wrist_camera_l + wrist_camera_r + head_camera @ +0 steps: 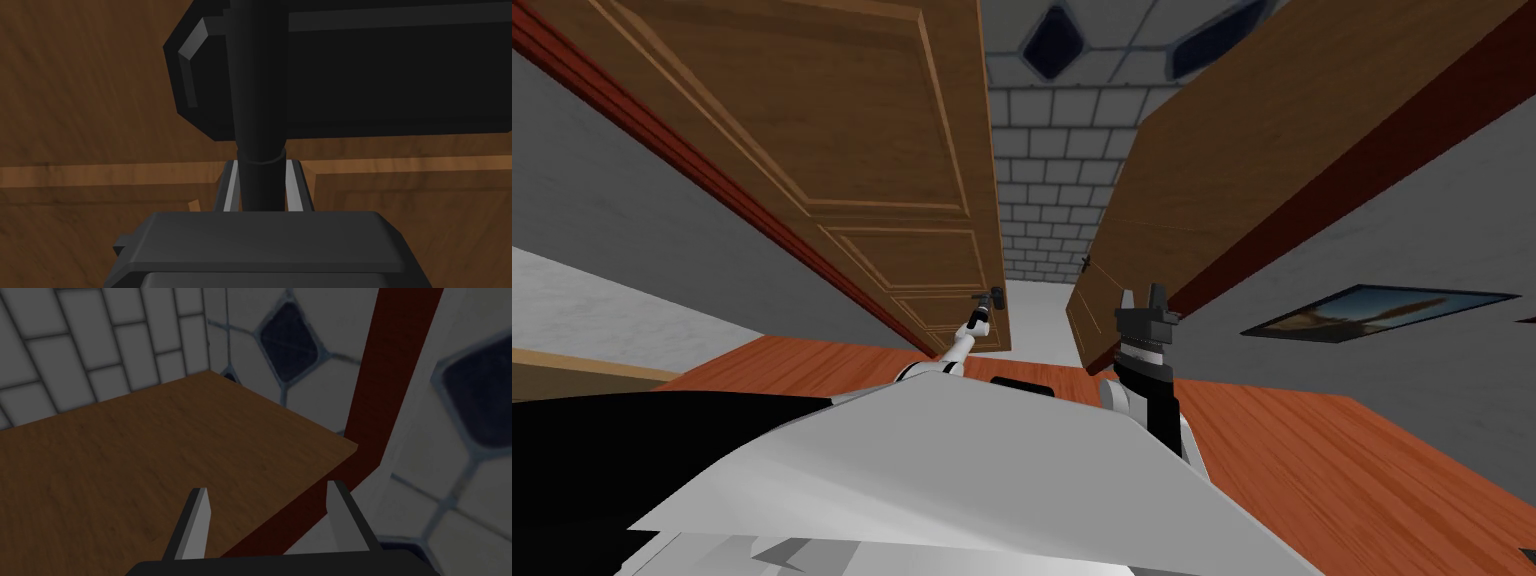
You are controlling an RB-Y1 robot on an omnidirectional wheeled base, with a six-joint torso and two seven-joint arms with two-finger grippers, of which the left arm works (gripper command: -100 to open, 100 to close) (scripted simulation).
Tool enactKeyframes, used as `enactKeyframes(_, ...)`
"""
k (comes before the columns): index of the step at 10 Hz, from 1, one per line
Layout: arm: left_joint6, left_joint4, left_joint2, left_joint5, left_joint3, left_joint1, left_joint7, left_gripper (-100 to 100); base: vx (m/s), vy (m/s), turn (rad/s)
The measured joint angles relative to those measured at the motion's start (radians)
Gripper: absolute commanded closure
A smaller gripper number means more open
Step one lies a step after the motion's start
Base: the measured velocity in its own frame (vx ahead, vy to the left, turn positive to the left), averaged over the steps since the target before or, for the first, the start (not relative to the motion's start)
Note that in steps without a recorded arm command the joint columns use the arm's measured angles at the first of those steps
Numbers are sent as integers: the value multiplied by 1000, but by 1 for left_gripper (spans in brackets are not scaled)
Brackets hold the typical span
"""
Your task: Push the door open
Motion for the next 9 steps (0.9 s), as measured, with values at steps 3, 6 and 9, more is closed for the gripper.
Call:
enactKeyframes(3, 14, -24, 15, 7, 20, 17, 0, 100, 162, -59, 54)
enactKeyframes(6, 7, -3, 27, 16, 54, 5, -9, 100, 157, -77, 62)
enactKeyframes(9, 6, 1, 38, 26, 88, 14, -18, 100, 189, -87, 75)
